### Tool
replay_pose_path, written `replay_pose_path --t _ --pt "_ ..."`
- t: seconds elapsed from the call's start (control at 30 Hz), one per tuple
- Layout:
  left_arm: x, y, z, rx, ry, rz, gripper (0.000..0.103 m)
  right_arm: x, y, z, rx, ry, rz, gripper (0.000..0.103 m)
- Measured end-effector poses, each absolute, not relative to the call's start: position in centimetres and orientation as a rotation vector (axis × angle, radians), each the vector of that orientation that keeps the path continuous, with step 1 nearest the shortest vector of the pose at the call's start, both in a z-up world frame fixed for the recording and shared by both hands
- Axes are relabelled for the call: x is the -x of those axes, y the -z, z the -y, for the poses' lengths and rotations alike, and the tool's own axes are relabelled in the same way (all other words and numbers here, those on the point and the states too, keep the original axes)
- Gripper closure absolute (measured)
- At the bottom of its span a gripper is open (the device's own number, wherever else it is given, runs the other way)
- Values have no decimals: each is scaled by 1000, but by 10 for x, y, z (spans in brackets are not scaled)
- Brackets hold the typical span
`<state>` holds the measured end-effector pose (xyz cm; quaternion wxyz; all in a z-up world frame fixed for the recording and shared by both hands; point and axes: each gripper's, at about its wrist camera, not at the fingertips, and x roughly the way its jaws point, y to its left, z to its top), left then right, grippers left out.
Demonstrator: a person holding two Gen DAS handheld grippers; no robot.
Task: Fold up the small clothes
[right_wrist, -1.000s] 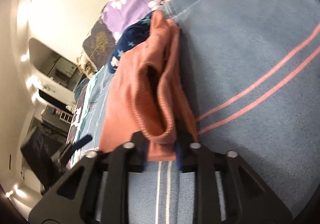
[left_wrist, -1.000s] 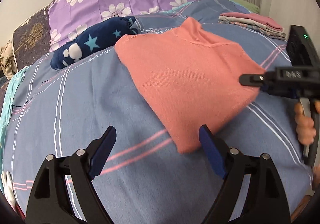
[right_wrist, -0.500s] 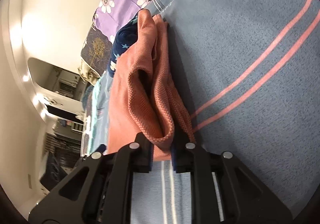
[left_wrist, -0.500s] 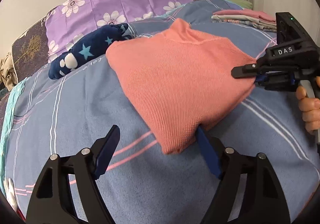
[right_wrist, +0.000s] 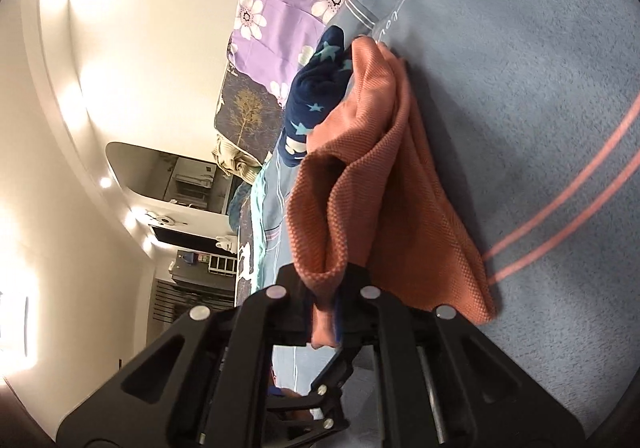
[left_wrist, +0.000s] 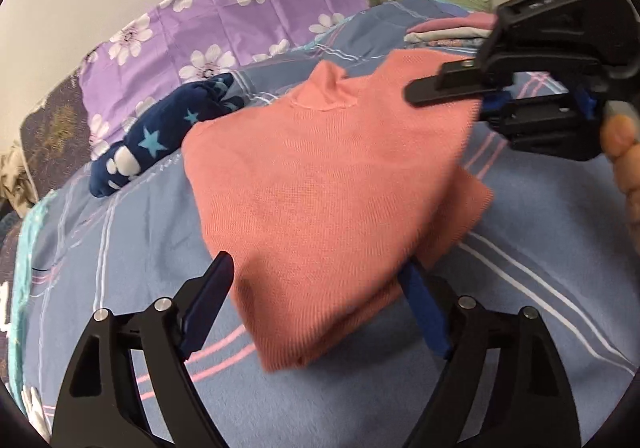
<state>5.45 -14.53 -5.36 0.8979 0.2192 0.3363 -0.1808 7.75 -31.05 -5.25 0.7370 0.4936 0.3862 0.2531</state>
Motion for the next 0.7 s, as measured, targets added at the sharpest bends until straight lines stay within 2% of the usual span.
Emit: replay_pose_path --t 0.1,0.27,0.4,0.5,0.57,0.63,0.7 --pt "-63 60 134 -486 235 -691 19 -76 57 314 -1064 -529 -863 96" --pt "-69 63 78 -317 120 -762 20 -71 89 318 -1059 -481 -961 96" --pt "-66 64 74 -305 114 -764 20 -70 98 314 -1042 -483 -984 97" --pt "-65 63 76 -315 118 -760 20 -76 85 312 -981 -501 -985 81" --pt "-67 64 72 -299 124 -770 20 -83 78 311 -943 -517 -990 66" --pt "-68 65 70 -281 130 -782 20 -94 71 310 -897 -523 -990 59" --pt "-69 67 72 -281 132 -785 20 -108 68 309 -869 -518 -1001 58"
